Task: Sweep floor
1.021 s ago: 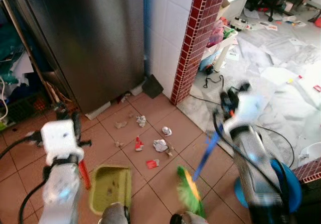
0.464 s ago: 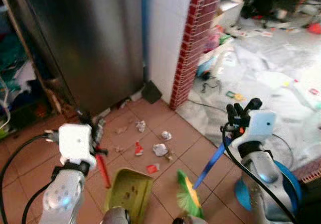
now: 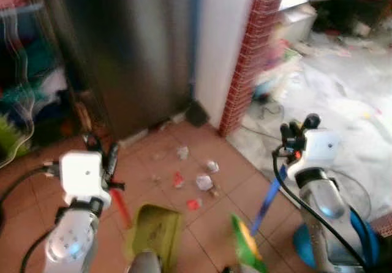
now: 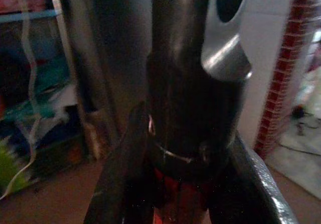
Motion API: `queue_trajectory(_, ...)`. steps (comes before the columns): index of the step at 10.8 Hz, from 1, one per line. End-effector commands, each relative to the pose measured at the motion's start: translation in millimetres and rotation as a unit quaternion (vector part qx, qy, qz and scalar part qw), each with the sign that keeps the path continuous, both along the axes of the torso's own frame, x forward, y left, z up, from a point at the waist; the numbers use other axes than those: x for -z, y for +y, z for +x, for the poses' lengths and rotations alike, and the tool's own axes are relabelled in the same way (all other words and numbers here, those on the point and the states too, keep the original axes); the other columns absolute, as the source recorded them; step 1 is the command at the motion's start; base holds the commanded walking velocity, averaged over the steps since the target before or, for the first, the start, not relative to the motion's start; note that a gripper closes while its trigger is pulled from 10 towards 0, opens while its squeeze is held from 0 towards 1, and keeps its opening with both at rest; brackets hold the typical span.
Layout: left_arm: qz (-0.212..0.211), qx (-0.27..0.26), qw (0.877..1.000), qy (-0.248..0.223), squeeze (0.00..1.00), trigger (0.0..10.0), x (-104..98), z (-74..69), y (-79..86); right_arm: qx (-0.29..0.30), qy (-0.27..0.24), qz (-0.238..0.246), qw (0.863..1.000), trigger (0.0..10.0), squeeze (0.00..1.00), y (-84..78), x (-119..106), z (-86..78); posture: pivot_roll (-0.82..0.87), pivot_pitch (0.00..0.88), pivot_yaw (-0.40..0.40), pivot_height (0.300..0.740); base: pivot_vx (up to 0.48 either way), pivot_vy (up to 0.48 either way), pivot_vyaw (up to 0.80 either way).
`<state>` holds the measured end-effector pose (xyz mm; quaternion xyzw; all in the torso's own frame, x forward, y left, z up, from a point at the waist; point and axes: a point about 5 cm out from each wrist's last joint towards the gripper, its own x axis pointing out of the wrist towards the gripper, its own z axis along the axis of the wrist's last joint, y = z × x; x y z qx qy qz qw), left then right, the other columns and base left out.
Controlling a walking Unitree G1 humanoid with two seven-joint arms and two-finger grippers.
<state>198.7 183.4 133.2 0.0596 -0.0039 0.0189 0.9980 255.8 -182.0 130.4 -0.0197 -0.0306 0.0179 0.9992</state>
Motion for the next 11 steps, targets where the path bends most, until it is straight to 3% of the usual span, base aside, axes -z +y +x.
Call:
queue_trajectory(1, 0.005, -0.013, 1.000, -0.027, 0.00, 10.0, -11.5, 0.6, 2.9, 0.004, -0.005, 0.005, 1.000, 10.0, 0.00, -1.0, -4.0, 3.6, 0.01, 0.037, -0.048, 0.740, 0.000, 0.000, 0.78)
queue_trajectory(4, -0.004, -0.016, 1.000, -0.025, 0.00, 10.0, -12.0, -0.7, -0.3, 0.005, -0.007, 0.017, 1.000, 10.0, 0.00, -0.7, -4.9, 3.7, 0.01, 0.040, -0.043, 0.740, 0.000, 0.000, 0.00)
queue_trajectory(11, -0.009, -0.012, 0.999, -0.031, 0.00, 10.0, -15.7, 1.6, -2.1, 0.008, -0.024, 0.004, 1.000, 10.0, 0.00, -0.5, -12.2, 9.8, 0.01, 0.049, -0.041, 0.740, 0.358, 0.000, 0.00)
